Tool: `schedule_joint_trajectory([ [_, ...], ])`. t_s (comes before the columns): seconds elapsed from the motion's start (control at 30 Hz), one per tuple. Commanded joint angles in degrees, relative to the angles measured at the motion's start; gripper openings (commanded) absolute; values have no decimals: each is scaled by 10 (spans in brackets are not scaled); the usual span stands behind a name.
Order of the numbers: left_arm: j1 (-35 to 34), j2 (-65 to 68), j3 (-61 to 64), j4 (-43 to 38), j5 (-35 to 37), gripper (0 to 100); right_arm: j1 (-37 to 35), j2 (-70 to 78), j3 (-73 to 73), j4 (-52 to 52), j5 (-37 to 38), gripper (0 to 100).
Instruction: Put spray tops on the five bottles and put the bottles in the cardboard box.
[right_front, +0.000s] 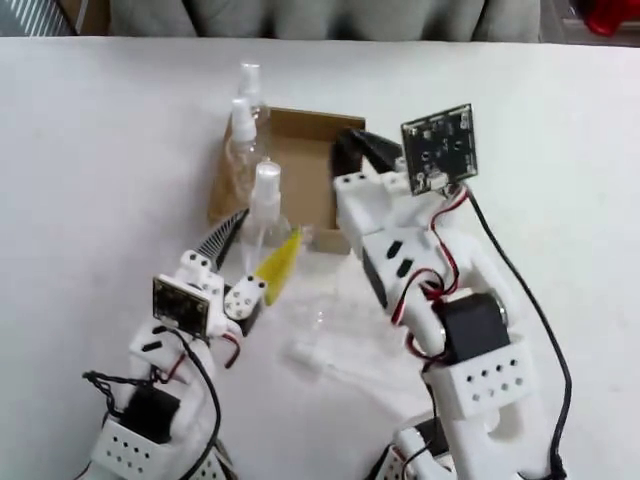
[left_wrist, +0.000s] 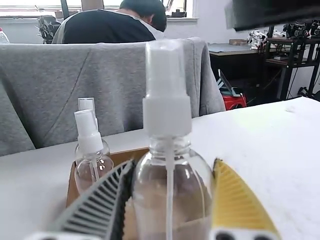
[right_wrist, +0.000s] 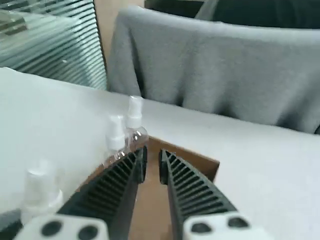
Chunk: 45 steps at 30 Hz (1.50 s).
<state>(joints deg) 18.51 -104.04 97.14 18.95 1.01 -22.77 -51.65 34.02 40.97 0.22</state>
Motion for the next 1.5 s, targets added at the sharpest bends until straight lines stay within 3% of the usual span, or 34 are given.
schedule_joint_trajectory([
  [0.0,-40,-7,-11,-13,2,21,24,-12,43,21,-3,15],
  [0.27,-68,-5,-21,-13,51,21,27,-12,198,17,-4,15],
  [0.5,-72,-4,-49,-12,50,21,82,-11,281,17,2,15],
  [0.63,-110,5,-75,-9,50,21,122,-11,320,16,2,15],
  [0.93,-133,272,-260,-34,54,21,172,-11,393,-135,-4,16],
  [1.2,-148,460,-295,-216,54,21,194,-11,466,-225,-3,16],
  [1.47,-148,560,-295,-310,50,21,189,-11,469,-227,-3,16],
])
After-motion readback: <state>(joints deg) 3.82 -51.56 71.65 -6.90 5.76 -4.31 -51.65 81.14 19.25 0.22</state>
